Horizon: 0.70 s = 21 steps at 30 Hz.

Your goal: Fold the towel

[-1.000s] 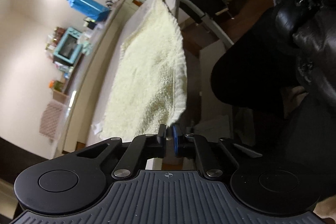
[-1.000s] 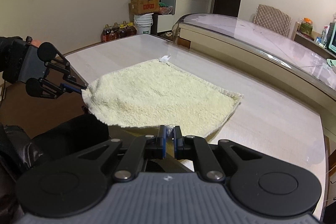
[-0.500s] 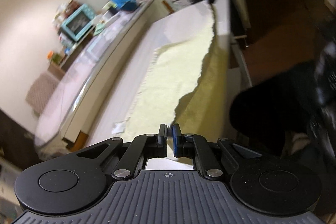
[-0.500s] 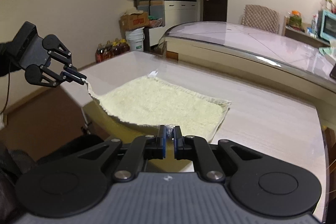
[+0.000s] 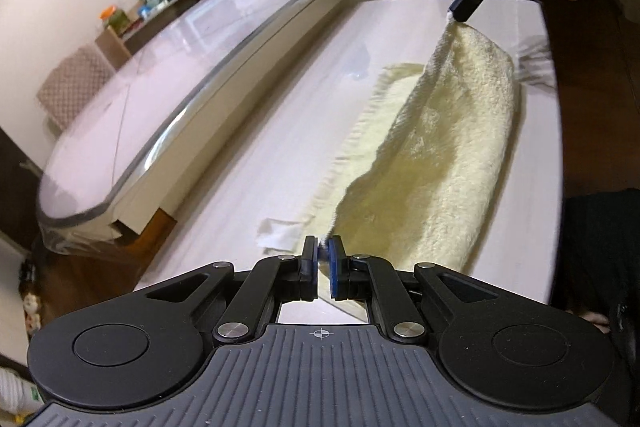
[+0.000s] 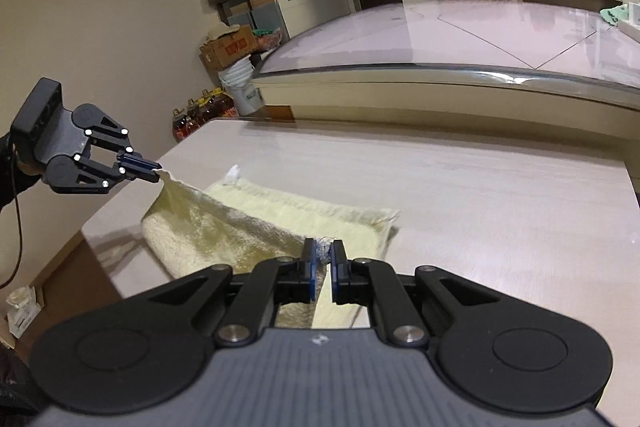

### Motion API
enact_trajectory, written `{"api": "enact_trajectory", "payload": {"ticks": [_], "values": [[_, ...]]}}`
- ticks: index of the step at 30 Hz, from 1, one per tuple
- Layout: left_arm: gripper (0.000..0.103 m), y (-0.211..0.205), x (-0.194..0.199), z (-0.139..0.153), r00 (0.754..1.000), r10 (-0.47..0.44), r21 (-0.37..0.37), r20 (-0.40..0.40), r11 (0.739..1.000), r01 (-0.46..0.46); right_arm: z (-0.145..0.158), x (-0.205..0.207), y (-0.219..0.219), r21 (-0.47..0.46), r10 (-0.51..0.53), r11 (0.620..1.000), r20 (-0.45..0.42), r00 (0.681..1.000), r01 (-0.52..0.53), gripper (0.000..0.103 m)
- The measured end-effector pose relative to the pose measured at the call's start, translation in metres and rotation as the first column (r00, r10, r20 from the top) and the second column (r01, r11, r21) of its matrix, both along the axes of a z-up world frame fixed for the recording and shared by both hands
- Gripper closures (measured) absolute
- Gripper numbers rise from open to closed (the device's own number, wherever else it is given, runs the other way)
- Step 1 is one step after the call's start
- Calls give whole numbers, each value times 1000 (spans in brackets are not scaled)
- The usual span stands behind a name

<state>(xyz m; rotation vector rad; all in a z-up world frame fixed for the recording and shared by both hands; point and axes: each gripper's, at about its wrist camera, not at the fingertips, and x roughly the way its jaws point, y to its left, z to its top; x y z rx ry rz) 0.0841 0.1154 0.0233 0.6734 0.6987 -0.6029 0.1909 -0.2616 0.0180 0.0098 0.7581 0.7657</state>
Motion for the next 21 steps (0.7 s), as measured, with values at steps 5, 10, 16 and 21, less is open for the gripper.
{"api": "enact_trajectory", "payload": {"ticks": [5,10,16,21], "values": [[98,4,38,-7,999,35,-16,-42,999,-35,-7,33,5,-11,2,1000,-48,999,-2,96],[98,5,58,-13,995,62,-31,-83,997,-65,-13,53,8,-23,4,1000,-98,995,-6,96],[98,7,72,-20,988,94,-28,-121,995,-98,-20,61,11,-27,7,1000,-132,991,-11,96],[98,6,76,-25,984,113,-20,-136,993,-117,-24,67,14,-38,-6,999,-159,987,0,96]]}}
